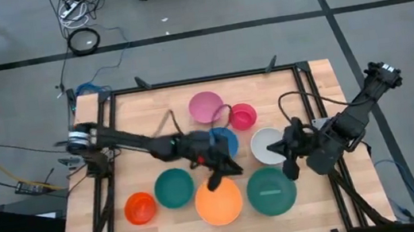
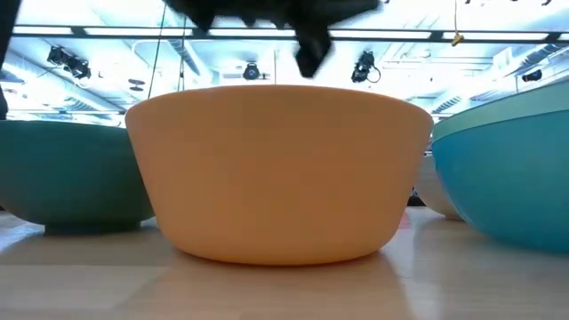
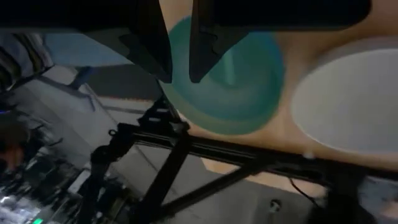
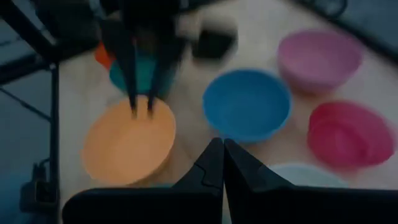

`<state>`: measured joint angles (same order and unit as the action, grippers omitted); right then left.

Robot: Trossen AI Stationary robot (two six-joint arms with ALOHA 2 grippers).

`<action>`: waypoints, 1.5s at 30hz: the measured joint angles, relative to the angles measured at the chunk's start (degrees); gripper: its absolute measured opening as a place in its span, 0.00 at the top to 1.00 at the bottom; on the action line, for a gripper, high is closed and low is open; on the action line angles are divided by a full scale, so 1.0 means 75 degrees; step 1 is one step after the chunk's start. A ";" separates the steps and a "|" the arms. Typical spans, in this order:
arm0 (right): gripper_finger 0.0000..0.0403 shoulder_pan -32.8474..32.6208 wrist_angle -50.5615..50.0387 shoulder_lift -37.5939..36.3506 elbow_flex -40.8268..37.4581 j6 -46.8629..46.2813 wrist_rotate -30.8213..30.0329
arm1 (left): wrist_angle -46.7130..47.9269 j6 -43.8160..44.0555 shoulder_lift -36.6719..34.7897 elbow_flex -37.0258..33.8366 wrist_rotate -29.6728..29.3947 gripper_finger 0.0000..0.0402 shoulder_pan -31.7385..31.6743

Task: Nest bowls inside each other
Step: Stack the yellow bowl on top of the light green bowl

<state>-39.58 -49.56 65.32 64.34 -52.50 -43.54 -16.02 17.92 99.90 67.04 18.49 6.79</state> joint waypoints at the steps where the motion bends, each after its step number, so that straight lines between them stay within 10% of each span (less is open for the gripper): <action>1: 1.00 0.0052 -0.0006 0.0071 -0.0007 -0.0110 0.0206 | 0.0611 -0.0149 -0.0405 0.0000 -0.0043 0.84 -0.0027; 7: 1.00 0.0293 0.0068 0.0865 -0.0015 -0.0217 0.0618 | 0.3085 -0.0477 -0.2958 0.0000 -0.1507 0.84 0.0055; 15: 0.91 0.1375 0.1559 0.2418 -0.0017 0.0329 0.1840 | 0.3399 -0.0592 -0.4890 0.0003 -0.2706 0.84 0.0493; 27: 0.56 0.2845 0.3131 0.3776 -0.0017 -0.0048 0.5683 | 0.4293 -0.0616 -0.5223 0.0000 -0.3421 0.84 0.0655; 45: 0.53 0.2732 0.3539 0.4272 -0.0017 -0.0023 0.5831 | 0.4693 -0.0359 -0.5165 -0.0011 -0.4285 0.84 0.0779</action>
<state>-19.08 -23.02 97.36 64.20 -52.67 0.19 19.18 15.22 61.17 66.96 -13.65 12.63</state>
